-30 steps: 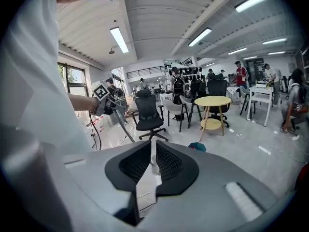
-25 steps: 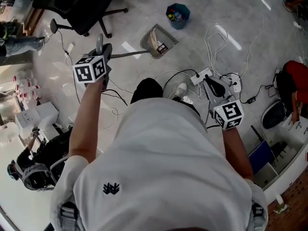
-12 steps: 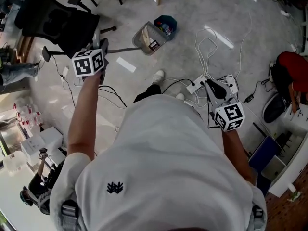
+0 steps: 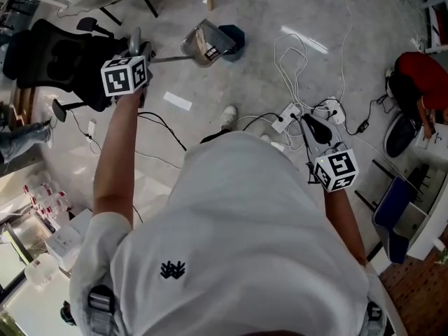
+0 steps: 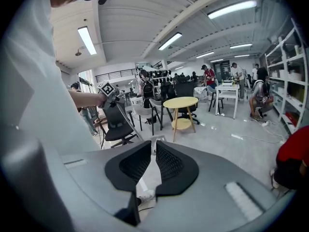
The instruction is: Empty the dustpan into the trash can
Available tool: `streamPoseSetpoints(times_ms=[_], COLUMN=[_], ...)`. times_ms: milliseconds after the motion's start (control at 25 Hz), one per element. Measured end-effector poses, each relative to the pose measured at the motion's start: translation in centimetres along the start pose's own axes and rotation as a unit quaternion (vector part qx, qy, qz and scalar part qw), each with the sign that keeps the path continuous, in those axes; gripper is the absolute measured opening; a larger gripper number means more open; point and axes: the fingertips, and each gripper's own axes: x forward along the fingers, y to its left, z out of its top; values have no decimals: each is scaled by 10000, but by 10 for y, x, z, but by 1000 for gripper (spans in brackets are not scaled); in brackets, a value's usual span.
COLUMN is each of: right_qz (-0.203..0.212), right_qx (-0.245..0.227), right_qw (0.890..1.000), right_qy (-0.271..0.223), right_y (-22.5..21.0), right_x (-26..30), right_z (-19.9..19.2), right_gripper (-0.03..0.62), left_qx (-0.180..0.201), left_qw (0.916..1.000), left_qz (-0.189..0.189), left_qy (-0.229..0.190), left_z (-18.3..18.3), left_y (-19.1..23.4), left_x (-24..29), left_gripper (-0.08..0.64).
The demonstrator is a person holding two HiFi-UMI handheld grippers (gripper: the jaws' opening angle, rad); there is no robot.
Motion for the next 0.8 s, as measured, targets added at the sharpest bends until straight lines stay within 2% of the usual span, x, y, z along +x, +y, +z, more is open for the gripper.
streamPoseSetpoints(times_ms=[520,800], right_qz=[-703,-981], right_qx=[266,337], right_qw=[9972,9946], right_qy=[-16,0], right_y=[-3,8], right_x=[21,34], right_z=[20,27], right_gripper=[31,31], left_qx=[732,1288], left_qw=[9964,9894], left_qz=[-429,-666], left_qy=[36,46], left_z=[31,38], left_y=[16,16], left_x=[76,104], left_gripper=[57,57])
